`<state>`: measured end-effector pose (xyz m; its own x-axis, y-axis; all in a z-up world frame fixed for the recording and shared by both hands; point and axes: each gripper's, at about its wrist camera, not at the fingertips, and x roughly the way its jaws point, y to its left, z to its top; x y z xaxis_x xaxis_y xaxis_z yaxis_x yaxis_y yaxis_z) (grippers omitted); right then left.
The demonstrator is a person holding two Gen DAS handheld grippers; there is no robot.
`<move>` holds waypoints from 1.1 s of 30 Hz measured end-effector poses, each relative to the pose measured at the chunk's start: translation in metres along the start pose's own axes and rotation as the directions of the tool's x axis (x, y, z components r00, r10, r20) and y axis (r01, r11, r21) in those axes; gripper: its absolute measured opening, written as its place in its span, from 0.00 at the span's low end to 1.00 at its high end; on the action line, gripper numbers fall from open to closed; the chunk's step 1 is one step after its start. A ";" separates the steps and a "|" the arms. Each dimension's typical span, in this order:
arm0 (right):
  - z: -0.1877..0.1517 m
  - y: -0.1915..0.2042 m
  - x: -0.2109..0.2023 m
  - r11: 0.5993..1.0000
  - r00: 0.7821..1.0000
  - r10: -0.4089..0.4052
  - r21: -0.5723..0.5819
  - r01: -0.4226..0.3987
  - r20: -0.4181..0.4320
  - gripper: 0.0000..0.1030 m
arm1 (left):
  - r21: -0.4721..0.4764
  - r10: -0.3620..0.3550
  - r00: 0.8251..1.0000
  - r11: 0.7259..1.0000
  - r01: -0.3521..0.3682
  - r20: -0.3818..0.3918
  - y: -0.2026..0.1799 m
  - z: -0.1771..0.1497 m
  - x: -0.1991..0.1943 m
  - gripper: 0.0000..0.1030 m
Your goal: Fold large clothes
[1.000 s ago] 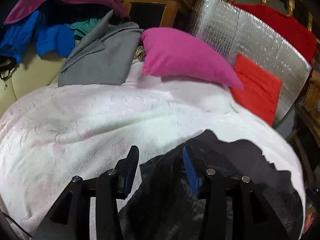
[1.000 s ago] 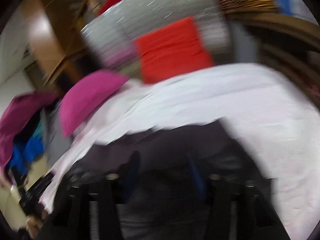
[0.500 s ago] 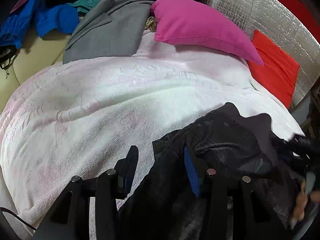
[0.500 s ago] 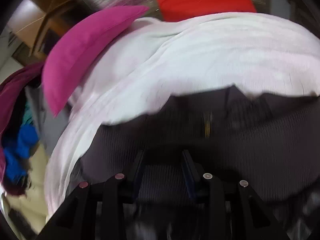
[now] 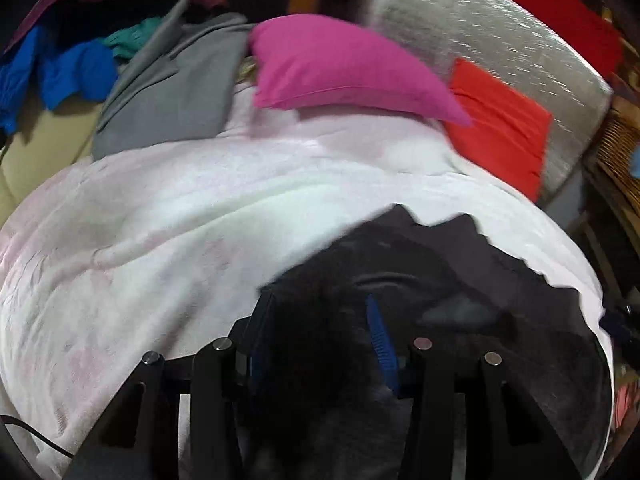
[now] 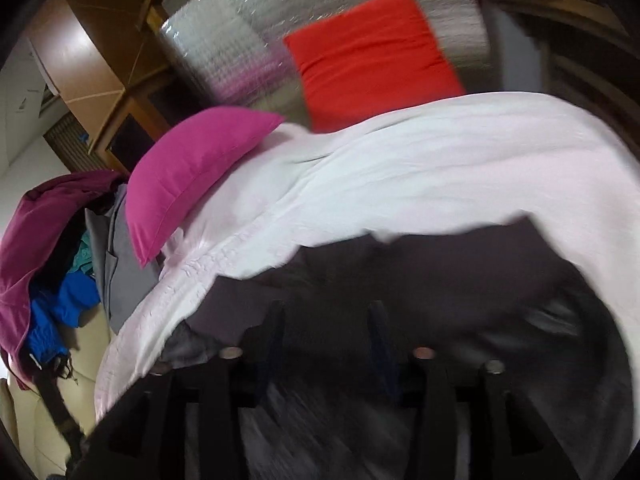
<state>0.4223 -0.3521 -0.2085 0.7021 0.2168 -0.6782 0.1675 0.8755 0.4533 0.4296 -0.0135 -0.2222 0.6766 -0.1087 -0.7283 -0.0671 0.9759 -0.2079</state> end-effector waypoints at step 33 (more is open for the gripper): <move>-0.129 -0.094 -0.098 0.996 0.988 0.002 0.091 0.012 -0.156 0.57 | 0.450 0.063 0.998 0.891 -0.061 0.011 -0.058 -0.113 -0.057 0.61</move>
<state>0.2482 -0.3995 -0.2592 0.5864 0.2834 -0.7589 0.2385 0.8349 0.4961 0.3118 -0.0848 -0.2422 0.6790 -0.0449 -0.7327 0.2288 0.9613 0.1532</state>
